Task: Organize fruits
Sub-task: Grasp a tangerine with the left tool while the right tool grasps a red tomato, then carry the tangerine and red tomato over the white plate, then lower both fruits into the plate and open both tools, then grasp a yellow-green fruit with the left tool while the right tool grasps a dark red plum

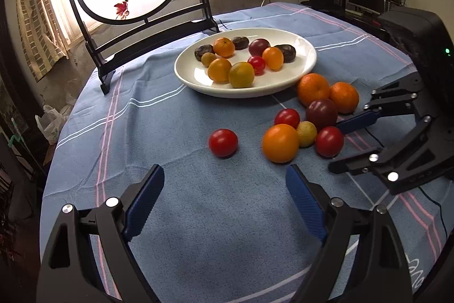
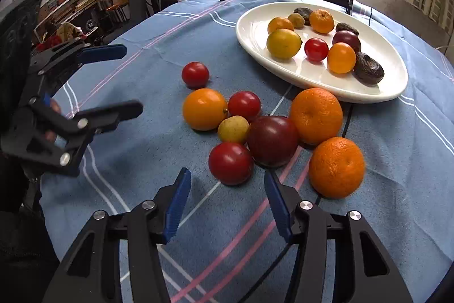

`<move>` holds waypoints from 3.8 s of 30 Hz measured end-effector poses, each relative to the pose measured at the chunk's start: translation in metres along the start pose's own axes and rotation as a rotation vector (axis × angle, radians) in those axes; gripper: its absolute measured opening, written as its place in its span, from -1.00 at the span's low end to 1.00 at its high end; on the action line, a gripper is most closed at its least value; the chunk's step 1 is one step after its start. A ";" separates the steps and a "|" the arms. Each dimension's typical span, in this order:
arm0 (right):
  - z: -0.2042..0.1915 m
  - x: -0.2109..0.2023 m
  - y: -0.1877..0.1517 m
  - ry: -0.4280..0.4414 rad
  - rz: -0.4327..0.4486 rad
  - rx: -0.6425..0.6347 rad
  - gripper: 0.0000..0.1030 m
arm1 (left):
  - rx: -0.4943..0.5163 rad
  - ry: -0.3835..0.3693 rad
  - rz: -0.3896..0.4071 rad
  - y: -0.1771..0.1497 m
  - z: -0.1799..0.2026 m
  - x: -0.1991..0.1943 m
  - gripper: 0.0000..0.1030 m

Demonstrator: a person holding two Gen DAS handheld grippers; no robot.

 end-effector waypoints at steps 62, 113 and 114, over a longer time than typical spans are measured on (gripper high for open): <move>0.135 -0.071 0.142 -0.144 0.435 0.148 -0.39 | -0.206 0.053 0.109 0.175 -0.012 0.098 -0.29; 0.017 -0.018 -0.003 -0.029 0.029 -0.089 -0.06 | -0.219 0.134 0.110 0.069 -0.036 -0.010 0.40; 0.020 -0.013 -0.001 -0.051 0.019 -0.081 -0.07 | -0.210 0.132 0.107 0.066 -0.035 -0.011 0.40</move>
Point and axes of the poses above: each gripper's, at about its wrist camera, not at the fingertips, and x roughly the way its jaws point, z to its right, y to its top, the point moved 5 cm from there along x, roughly the way its jaws point, and after that the axes turned 2 degrees about -x, right-handed, at the moved point
